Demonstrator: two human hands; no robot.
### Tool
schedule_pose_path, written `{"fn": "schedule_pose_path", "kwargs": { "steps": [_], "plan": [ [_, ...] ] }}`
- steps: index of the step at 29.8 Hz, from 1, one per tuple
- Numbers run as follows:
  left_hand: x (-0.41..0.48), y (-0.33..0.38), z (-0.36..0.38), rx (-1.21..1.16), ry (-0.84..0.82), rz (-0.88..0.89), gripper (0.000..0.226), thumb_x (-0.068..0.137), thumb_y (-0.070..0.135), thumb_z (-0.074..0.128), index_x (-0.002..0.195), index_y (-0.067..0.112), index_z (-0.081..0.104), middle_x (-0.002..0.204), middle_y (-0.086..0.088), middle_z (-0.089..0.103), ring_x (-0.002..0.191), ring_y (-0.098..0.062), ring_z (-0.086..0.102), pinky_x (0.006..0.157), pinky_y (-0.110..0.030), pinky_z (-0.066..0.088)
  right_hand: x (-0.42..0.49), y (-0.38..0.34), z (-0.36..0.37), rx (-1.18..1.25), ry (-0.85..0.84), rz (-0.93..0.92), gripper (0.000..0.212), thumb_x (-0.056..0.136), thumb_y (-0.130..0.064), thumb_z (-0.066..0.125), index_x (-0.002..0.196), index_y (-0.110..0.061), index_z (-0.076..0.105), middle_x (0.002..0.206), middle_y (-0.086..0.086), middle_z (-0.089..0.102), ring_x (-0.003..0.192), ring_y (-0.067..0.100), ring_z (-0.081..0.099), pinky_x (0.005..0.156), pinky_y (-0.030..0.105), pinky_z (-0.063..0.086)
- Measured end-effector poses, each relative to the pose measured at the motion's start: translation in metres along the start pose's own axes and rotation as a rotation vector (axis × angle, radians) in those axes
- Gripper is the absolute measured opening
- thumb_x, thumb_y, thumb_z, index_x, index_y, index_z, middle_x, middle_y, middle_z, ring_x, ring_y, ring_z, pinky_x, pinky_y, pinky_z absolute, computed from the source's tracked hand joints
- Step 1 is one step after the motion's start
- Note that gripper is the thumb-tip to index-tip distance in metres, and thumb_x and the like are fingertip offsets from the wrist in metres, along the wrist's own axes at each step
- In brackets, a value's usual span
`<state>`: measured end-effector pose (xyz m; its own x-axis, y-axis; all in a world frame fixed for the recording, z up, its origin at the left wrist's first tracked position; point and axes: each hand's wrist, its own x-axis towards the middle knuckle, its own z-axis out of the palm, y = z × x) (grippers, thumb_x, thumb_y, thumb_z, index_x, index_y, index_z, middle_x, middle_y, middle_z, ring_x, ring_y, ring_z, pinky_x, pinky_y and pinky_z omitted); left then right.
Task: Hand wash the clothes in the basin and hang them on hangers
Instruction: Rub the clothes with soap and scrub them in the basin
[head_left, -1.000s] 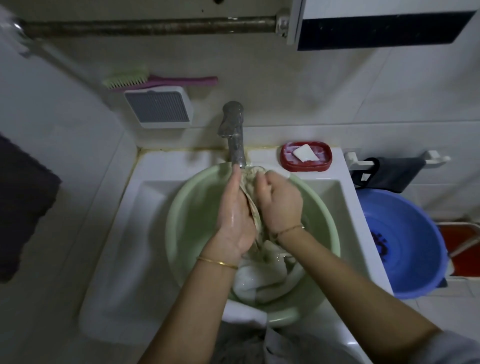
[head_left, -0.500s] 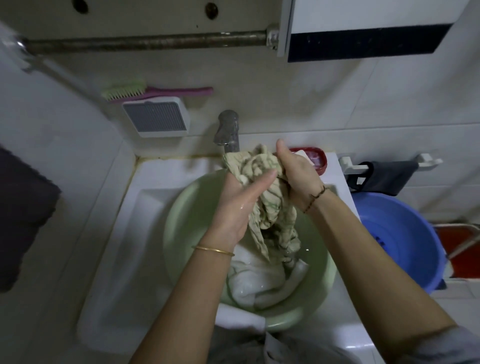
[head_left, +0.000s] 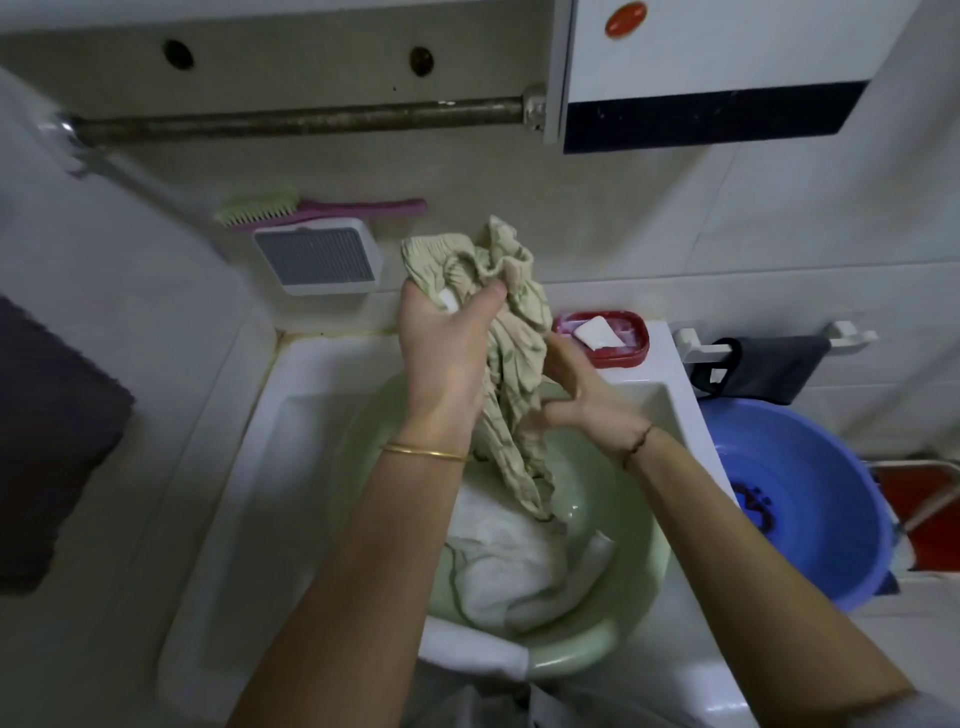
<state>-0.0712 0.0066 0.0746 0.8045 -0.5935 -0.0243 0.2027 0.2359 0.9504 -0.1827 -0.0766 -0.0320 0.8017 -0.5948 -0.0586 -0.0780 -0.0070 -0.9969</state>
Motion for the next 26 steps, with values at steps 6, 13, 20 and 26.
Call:
{"fn": "schedule_pose_path", "kwargs": {
  "steps": [6, 13, 20, 26],
  "plan": [
    [0.0, 0.04, 0.012, -0.113, -0.04, 0.013, 0.04, 0.082, -0.007, 0.064, 0.121, -0.002, 0.054, 0.113, -0.016, 0.067, 0.1, -0.028, 0.067, 0.087, -0.047, 0.054, -0.014, 0.039, 0.019, -0.224, -0.185, 0.178, 0.082, 0.065, -0.004, 0.085, 0.134, -0.014, 0.04, 0.118, -0.014, 0.056, 0.104, -0.012, 0.052, 0.091, 0.006, 0.042],
    [-0.001, 0.064, 0.01, -0.134, 0.0, 0.066, 0.039, 0.083, -0.008, 0.063, 0.121, -0.001, 0.054, 0.113, -0.014, 0.066, 0.101, -0.024, 0.067, 0.09, -0.044, 0.053, -0.02, 0.064, 0.027, 0.15, 0.088, 0.327, 0.027, 0.073, -0.003, 0.065, 0.1, -0.007, 0.066, 0.095, 0.006, 0.066, 0.093, 0.019, 0.057, 0.084, 0.033, 0.048],
    [-0.01, 0.021, -0.006, -0.075, 0.04, -0.088, 0.032, 0.084, -0.005, 0.064, 0.114, 0.005, 0.059, 0.109, -0.011, 0.069, 0.098, -0.024, 0.068, 0.088, -0.045, 0.054, -0.036, 0.042, 0.014, 0.995, 0.171, 0.384, 0.04, 0.087, -0.028, 0.043, 0.094, -0.003, 0.074, 0.11, 0.019, 0.067, 0.097, 0.032, 0.067, 0.086, 0.053, 0.051],
    [-0.008, -0.027, -0.009, -0.07, 0.066, -0.157, 0.035, 0.083, -0.005, 0.064, 0.115, 0.008, 0.057, 0.111, -0.014, 0.067, 0.102, -0.028, 0.066, 0.093, -0.052, 0.05, -0.043, 0.036, 0.012, 0.758, 0.222, 0.377, 0.088, 0.053, -0.001, 0.081, 0.129, -0.001, 0.038, 0.128, 0.031, 0.049, 0.102, 0.037, 0.059, 0.078, 0.046, 0.056]
  ]
}}
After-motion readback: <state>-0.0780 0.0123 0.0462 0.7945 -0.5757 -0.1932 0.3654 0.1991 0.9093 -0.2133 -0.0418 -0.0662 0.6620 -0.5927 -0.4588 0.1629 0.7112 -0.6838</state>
